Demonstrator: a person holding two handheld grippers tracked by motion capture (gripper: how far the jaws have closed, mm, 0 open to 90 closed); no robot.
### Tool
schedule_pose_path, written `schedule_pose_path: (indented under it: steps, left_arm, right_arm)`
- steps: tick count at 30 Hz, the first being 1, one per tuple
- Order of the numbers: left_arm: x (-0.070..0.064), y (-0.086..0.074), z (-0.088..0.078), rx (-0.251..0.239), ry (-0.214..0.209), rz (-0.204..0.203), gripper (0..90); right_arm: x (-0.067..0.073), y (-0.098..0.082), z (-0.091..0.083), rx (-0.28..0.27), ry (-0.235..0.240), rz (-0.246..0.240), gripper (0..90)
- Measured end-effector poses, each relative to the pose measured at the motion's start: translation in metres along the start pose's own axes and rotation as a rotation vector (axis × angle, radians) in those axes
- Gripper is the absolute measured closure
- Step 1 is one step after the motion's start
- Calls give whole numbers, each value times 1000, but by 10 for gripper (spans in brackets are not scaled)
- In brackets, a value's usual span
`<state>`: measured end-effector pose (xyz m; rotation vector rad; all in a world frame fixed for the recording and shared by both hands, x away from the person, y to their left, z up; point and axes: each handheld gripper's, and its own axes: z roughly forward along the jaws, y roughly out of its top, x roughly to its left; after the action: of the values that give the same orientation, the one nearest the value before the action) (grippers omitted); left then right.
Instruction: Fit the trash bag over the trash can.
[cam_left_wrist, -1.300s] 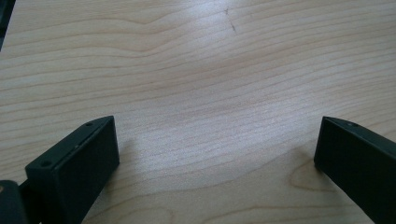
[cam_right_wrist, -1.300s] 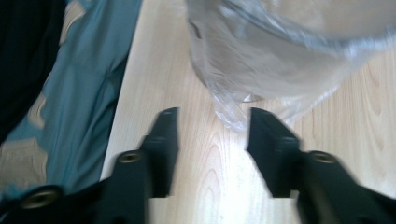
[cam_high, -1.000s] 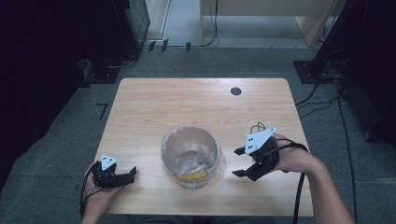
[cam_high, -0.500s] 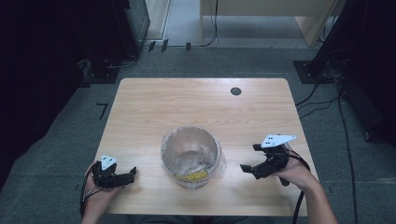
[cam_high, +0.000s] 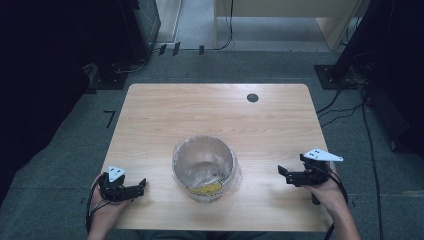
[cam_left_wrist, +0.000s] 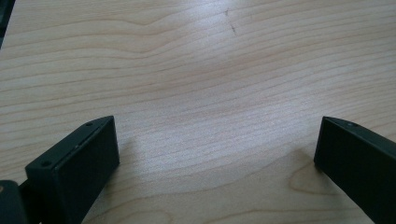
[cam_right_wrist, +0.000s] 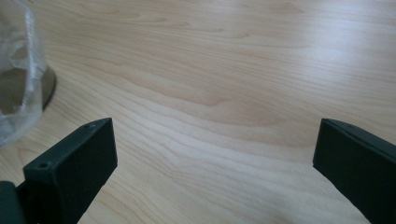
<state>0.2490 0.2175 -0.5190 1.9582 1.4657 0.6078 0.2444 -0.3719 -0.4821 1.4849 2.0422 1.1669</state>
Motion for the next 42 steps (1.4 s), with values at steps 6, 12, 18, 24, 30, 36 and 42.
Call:
schedule_pose_path:
  steps: [6, 12, 18, 24, 30, 36, 42]
  left_arm:
    - [0, 0, 0, 0, 1, 0, 0]
    - [0, 0, 0, 0, 1, 0, 0]
    - [0, 0, 0, 0, 2, 0, 0]
    - [0, 0, 0, -1, 2, -2, 0]
    - [0, 0, 0, -1, 2, -3, 0]
    - [0, 0, 0, -2, 3, -4, 0]
    - [0, 0, 0, -2, 3, -4, 0]
  right_arm:
    - [-9, -16, -9, -1, -87, 36, 0]
    - [-19, -33, -18, 25, -118, 73, 0]
    - [-26, -48, -27, 36, -157, 92, 0]
    - [-28, -61, -33, 64, -198, 75, 0]
    - [-32, -71, -38, 88, -219, 70, 0]
    - [-36, -79, -45, 98, -240, 75, 0]
    - [-39, -85, -52, 84, -255, 91, 0]
